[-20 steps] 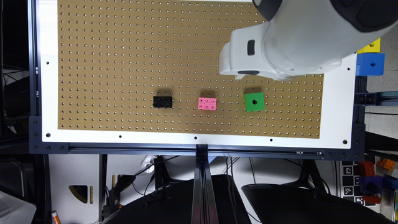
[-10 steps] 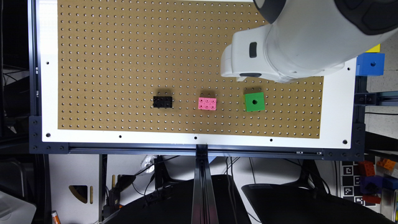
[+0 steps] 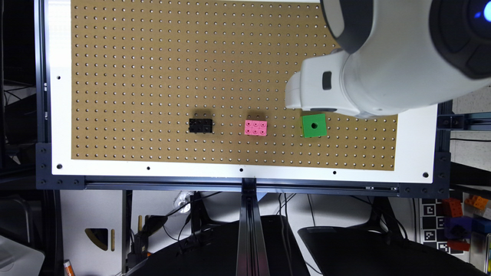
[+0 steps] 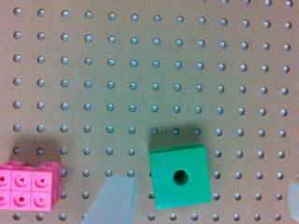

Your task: Pick up green block.

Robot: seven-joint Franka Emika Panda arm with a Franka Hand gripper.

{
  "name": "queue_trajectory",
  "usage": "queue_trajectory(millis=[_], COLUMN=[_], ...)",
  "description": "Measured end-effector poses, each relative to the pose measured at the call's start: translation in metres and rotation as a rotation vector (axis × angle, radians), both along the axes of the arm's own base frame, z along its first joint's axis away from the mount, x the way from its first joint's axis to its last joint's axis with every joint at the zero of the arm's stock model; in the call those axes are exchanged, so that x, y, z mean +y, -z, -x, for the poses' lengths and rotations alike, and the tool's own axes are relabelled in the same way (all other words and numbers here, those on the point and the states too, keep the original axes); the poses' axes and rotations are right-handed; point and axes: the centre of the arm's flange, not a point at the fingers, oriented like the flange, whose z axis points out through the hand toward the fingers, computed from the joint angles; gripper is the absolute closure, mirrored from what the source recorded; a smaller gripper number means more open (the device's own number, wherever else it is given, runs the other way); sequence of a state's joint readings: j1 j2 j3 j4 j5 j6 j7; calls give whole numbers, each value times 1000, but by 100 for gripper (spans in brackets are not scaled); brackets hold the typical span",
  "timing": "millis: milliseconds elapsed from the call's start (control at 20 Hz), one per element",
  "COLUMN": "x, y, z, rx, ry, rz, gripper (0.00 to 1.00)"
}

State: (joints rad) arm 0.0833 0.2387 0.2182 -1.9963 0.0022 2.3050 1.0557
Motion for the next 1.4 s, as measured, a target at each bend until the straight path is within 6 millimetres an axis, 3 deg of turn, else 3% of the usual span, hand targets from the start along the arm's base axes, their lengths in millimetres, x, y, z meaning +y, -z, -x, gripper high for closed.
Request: queue_trajectory(millis=[450, 1250, 1400], x=[0, 1, 0], y=[7, 125, 136], z=[-5, -19, -20], rx=[7, 42, 40], ry=[1, -1, -1], rz=[0, -16, -18], gripper=[0, 0, 0])
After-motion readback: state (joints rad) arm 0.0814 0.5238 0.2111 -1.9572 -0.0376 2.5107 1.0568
